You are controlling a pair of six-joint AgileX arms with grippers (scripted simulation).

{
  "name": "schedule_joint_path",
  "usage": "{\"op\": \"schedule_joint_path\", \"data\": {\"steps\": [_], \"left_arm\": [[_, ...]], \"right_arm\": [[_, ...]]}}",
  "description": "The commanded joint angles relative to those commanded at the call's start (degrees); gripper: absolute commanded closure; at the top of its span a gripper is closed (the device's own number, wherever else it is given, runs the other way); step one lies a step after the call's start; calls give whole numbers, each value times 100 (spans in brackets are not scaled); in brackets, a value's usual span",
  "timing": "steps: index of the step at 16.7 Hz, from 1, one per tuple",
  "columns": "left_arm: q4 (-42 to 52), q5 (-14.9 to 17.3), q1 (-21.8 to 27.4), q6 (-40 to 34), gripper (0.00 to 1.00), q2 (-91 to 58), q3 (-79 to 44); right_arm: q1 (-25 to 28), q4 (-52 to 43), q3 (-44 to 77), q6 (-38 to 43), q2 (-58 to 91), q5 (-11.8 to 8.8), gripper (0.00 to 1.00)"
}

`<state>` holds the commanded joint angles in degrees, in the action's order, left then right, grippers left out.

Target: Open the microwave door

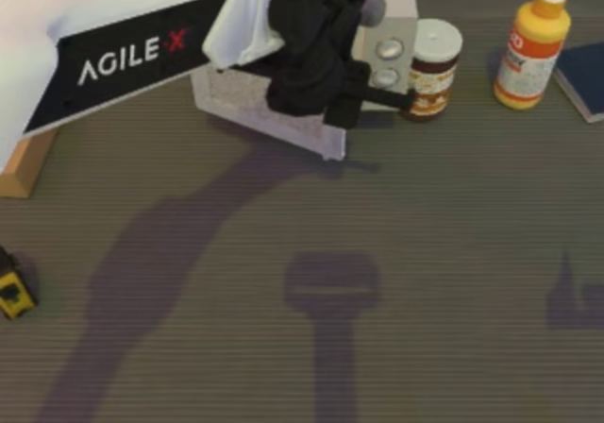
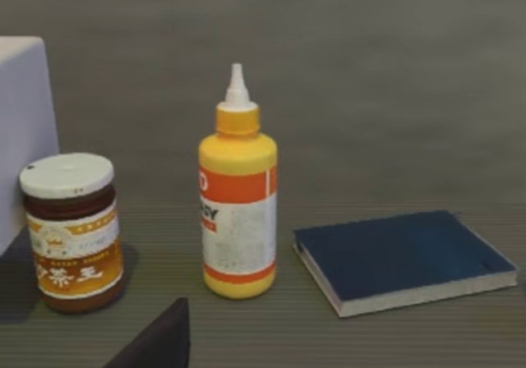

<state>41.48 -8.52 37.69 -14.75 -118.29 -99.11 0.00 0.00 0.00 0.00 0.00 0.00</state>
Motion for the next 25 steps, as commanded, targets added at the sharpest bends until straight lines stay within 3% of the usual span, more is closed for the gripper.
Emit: {"op": "schedule_joint_path", "data": {"steps": [15,25], "left_arm": [[0,0,0,0,100,0,0],[-261,300,-112,537,100,402,597]], "right_arm": [[0,0,0,0,0,0,0],[0,0,0,0,0,0,0]]}}
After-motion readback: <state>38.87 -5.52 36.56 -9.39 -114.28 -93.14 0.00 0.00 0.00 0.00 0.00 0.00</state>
